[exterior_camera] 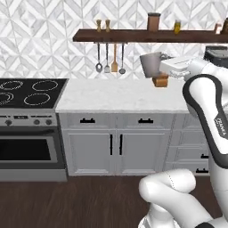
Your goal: Gather all objects into one cabinet and sort the glasses and bowls to opposite sides.
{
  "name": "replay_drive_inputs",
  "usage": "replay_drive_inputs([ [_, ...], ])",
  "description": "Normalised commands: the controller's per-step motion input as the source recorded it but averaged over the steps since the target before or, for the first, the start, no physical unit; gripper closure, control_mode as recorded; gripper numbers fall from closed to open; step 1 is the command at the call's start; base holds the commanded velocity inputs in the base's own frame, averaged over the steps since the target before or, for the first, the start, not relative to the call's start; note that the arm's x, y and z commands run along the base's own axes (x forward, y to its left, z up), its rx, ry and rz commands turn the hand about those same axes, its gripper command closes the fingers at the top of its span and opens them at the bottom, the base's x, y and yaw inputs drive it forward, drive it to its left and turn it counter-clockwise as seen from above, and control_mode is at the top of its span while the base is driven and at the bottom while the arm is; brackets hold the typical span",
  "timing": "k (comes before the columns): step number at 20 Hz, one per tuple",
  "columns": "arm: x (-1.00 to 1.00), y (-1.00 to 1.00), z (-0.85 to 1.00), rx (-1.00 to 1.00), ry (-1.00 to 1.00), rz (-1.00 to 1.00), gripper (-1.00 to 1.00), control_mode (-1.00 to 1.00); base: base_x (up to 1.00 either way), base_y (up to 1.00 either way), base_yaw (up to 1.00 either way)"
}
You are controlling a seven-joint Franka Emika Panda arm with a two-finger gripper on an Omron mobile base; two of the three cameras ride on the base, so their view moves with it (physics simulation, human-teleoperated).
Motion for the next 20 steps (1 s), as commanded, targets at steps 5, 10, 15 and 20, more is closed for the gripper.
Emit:
replay_drive_inputs([
  [5,0.00,0.00,0.00,0.00,0.00,0.00,1.00,1.00,0.01,0.56,0.83],
  [10,0.00,0.00,0.00,0.00,0.00,0.00,1.00,1.00,0.45,0.65,0.72],
  [15,0.00,0.00,0.00,0.00,0.00,0.00,1.00,1.00,0.81,0.79,0.61],
  [20,0.00,0.00,0.00,0.00,0.00,0.00,1.00,1.00,0.93,0.81,0.52],
])
